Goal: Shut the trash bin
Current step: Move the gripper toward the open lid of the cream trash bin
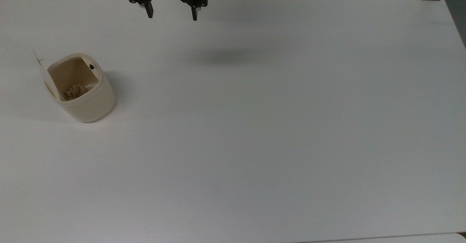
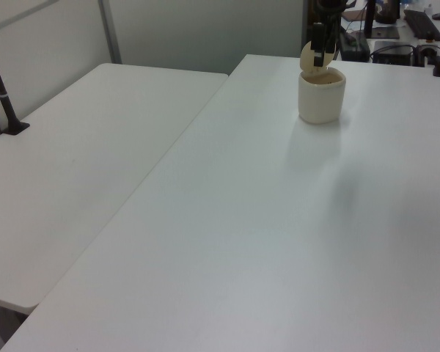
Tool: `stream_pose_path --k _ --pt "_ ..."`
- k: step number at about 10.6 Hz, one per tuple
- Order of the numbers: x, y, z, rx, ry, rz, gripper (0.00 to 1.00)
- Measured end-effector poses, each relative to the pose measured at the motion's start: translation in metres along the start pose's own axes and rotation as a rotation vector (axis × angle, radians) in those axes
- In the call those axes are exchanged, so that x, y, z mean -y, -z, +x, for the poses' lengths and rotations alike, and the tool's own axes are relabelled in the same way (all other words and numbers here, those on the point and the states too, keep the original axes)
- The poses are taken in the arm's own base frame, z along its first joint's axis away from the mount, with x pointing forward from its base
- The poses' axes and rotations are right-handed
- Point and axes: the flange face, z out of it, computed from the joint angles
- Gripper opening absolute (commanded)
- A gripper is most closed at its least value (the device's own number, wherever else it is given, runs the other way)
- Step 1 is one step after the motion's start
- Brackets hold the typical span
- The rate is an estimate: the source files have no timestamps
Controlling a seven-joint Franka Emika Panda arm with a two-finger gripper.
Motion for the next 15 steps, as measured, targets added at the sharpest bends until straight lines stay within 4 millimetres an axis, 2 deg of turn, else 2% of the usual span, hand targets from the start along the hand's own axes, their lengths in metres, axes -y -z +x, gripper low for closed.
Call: stream_pose_path --k 4,5,7,8,9,10,12,13,15 --pt "-0.005 0.001 -0.001 -0.002 -0.008 -0.001 1.00" --pt "-0.006 0.001 -0.001 -0.003 -0.010 -0.001 0.90" --pt "-0.008 0.002 -0.001 -0.003 -0.011 -0.001 0.39" --pt "-0.009 0.002 -0.001 -0.003 -0.013 -0.001 0.18" --pt "-0.010 0.002 -0.001 -0.003 -0.014 -0.001 0.07" --pt "-0.012 0.003 0.000 -0.005 -0.017 -0.001 0.05" --pt "-0.027 0.003 -0.001 -0.005 -0.043 -0.001 0.05" --pt "-0.040 0.002 0.002 -0.019 -0.066 -0.003 0.05" --pt "-0.090 0.002 0.011 -0.098 -0.175 -0.019 0.05"
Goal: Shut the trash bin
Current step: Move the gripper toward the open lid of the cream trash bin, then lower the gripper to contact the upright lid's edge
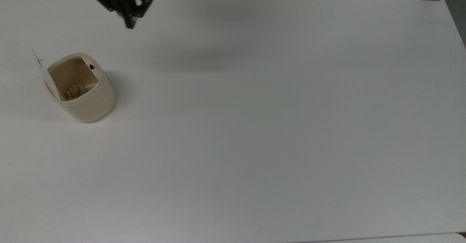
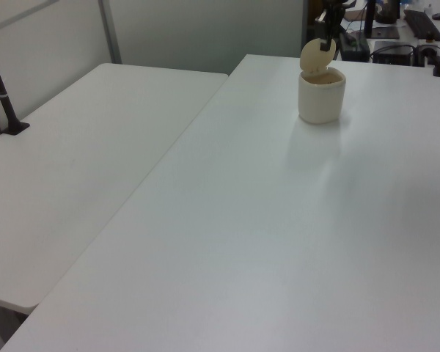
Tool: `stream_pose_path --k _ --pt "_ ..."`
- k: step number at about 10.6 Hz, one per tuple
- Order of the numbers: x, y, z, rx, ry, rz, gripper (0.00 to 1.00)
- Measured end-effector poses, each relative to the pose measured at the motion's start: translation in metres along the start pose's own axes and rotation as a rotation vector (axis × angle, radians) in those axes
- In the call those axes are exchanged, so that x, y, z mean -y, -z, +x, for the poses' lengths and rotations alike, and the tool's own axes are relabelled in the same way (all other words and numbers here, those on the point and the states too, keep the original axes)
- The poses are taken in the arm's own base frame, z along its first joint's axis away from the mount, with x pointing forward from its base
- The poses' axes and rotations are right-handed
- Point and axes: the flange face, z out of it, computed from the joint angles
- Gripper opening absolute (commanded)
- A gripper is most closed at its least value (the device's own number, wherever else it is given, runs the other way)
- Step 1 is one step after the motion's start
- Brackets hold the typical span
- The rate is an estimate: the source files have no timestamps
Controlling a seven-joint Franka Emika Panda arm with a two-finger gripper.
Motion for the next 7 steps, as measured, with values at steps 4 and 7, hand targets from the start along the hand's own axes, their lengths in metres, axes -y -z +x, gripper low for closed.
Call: stream_pose_path --k 4,7 --pt "-0.089 -0.019 0.030 -0.113 -0.213 -0.045 0.05" --pt "-0.129 -0.026 0.047 -0.245 -0.378 -0.063 0.05"
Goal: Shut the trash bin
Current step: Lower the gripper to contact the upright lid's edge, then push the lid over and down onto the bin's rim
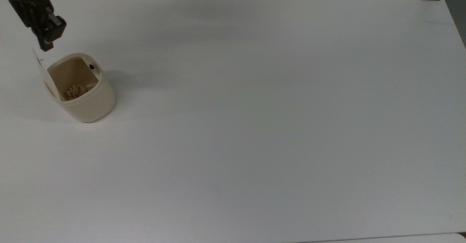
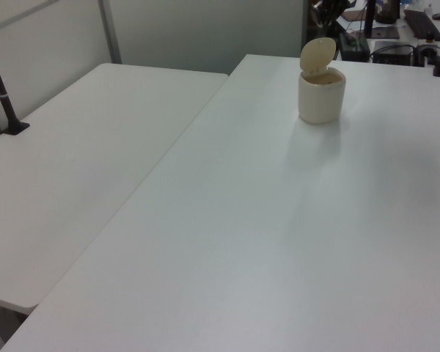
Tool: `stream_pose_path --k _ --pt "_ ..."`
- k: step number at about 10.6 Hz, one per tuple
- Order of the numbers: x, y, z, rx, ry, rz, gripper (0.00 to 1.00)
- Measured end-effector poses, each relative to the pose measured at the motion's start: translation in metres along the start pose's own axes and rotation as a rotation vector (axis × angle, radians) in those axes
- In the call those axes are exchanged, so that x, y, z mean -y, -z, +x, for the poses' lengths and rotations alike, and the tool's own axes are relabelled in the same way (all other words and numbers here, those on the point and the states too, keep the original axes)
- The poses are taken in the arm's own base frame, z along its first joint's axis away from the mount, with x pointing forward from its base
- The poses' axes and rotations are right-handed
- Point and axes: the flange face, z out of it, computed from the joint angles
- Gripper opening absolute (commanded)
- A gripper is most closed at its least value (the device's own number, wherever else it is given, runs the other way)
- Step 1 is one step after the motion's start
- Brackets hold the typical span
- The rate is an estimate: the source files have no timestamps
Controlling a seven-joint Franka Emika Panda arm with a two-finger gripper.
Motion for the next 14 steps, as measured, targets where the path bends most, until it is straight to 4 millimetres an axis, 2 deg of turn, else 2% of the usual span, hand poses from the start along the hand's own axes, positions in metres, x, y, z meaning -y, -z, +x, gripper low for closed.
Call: stream_pose_path --k 4,6,9,12,14 --pt "-0.020 -0.002 0.021 -0.140 -0.129 0.010 0.05" --pt "-0.030 -0.014 0.024 -0.144 -0.152 -0.005 0.05" --pt "-0.034 -0.037 0.024 -0.119 -0.157 -0.025 0.05" --pt "-0.034 -0.044 0.023 -0.102 -0.156 -0.032 0.05" --pt "-0.026 -0.054 0.013 -0.021 -0.143 -0.046 0.05"
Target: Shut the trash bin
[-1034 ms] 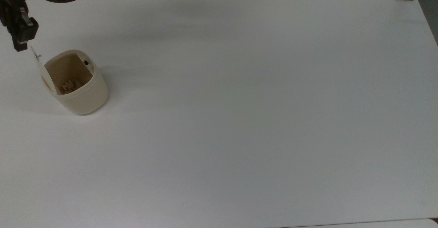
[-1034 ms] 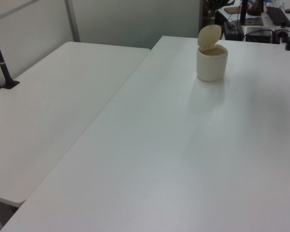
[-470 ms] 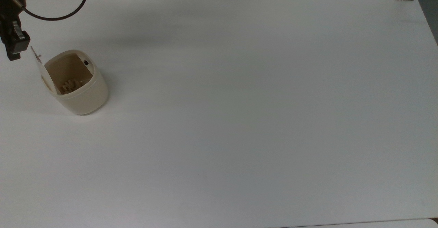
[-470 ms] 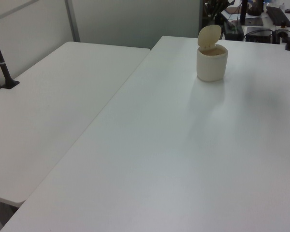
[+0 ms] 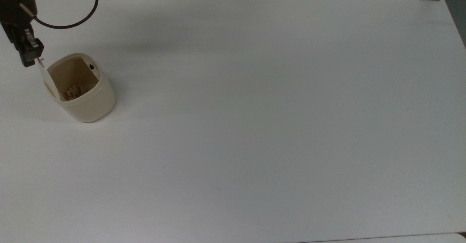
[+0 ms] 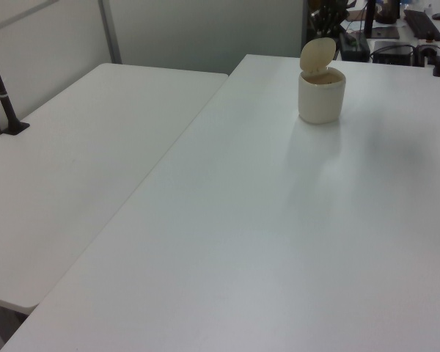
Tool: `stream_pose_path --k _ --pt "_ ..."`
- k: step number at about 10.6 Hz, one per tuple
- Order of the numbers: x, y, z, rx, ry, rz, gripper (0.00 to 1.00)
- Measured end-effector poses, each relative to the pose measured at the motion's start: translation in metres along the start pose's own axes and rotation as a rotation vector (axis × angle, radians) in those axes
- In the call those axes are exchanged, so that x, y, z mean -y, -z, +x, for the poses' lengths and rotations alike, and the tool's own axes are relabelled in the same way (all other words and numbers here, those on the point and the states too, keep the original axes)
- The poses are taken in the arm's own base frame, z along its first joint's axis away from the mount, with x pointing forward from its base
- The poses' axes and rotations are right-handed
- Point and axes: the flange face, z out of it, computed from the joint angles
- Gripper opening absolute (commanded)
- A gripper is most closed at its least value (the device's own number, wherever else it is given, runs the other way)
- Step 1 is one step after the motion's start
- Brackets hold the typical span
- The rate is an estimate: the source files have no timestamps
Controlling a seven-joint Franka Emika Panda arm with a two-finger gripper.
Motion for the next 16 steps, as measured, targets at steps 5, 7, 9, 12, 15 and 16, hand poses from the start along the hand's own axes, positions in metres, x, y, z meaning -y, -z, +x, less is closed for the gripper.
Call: stream_pose_path --k 5,7,9,12,15,16 --pt "0.027 -0.031 -0.036 0.163 0.094 -0.036 0.05" --pt "0.037 -0.057 -0.050 0.208 0.130 -0.051 0.05" --pt "0.047 -0.066 -0.055 0.212 0.166 -0.075 0.05" --pt "0.049 -0.066 -0.057 0.211 0.181 -0.081 0.11" --pt "0.049 -0.049 -0.053 0.188 0.179 -0.065 0.70" --pt "0.048 -0.028 -0.050 0.172 0.177 -0.049 0.91"
